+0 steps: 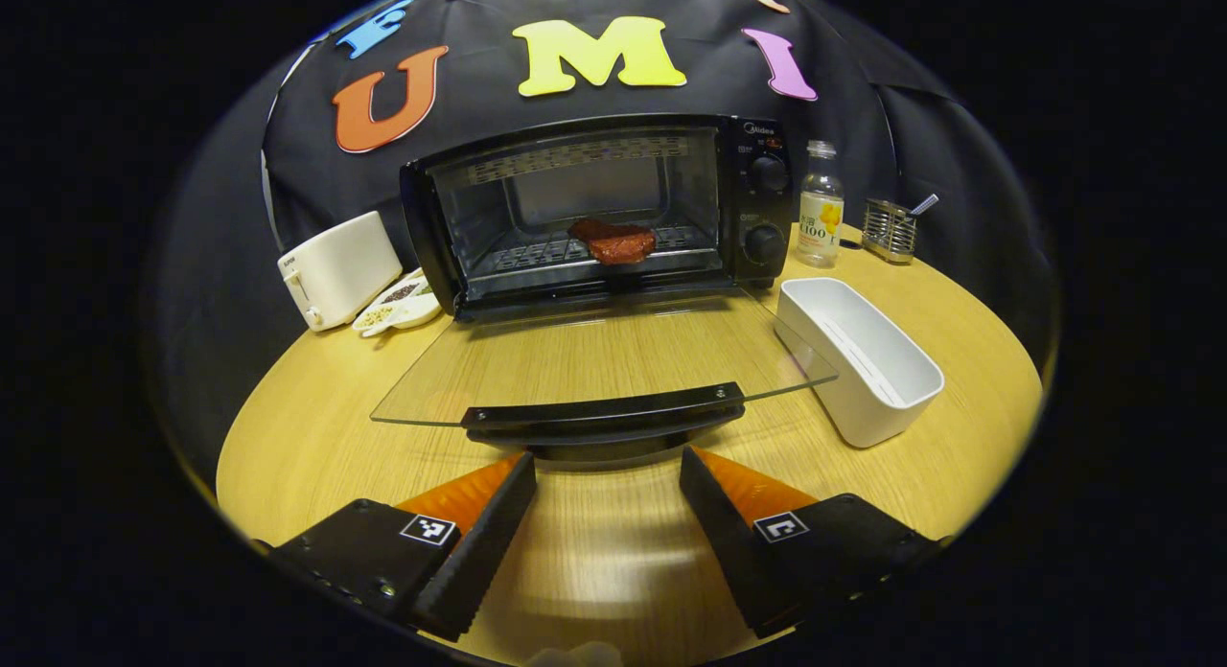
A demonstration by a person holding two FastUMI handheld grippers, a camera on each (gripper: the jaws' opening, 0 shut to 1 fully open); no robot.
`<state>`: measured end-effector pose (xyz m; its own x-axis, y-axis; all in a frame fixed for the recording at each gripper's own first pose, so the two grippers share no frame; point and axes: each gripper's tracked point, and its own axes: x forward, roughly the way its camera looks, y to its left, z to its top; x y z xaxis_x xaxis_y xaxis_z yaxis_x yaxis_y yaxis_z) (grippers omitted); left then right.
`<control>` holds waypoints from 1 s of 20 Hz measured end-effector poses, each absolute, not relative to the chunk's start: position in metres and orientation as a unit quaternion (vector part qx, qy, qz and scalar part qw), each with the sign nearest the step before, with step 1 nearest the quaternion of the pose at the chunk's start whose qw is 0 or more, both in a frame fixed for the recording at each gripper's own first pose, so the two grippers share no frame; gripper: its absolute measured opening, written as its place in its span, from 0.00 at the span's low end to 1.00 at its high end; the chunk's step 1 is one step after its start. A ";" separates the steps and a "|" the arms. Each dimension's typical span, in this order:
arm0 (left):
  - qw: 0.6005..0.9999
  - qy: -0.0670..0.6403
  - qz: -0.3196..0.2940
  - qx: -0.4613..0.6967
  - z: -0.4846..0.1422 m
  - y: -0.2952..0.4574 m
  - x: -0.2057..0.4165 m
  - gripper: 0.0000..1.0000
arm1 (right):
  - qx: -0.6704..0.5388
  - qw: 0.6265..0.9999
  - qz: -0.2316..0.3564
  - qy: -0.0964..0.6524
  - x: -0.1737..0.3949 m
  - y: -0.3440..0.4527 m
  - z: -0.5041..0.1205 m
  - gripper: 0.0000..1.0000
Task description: Open the electric oven with the left hand, put the food in, and close the electric oven.
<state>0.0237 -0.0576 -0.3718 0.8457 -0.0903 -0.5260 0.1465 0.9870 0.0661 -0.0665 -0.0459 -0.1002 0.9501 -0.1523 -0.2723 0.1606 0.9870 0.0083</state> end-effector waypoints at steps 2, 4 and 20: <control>0.958 0.274 -0.064 0.047 -0.370 -0.058 0.024 0.96 | 0.014 0.988 -0.078 0.135 -0.063 -0.044 -0.100 1.00; 0.958 0.277 -0.065 0.048 -0.370 -0.057 0.024 0.96 | 0.013 0.988 -0.075 0.133 -0.061 -0.043 -0.099 1.00; 0.979 0.186 -0.070 0.051 -0.269 -0.061 0.061 0.97 | 0.043 0.989 -0.077 0.120 -0.064 -0.060 -0.100 1.00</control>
<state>0.0610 -0.0607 -0.2689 0.9213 -0.1170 -0.3708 0.1552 0.9851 0.0746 -0.0635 -0.0600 -0.1003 0.9594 -0.1416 -0.2438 0.1621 0.9846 0.0660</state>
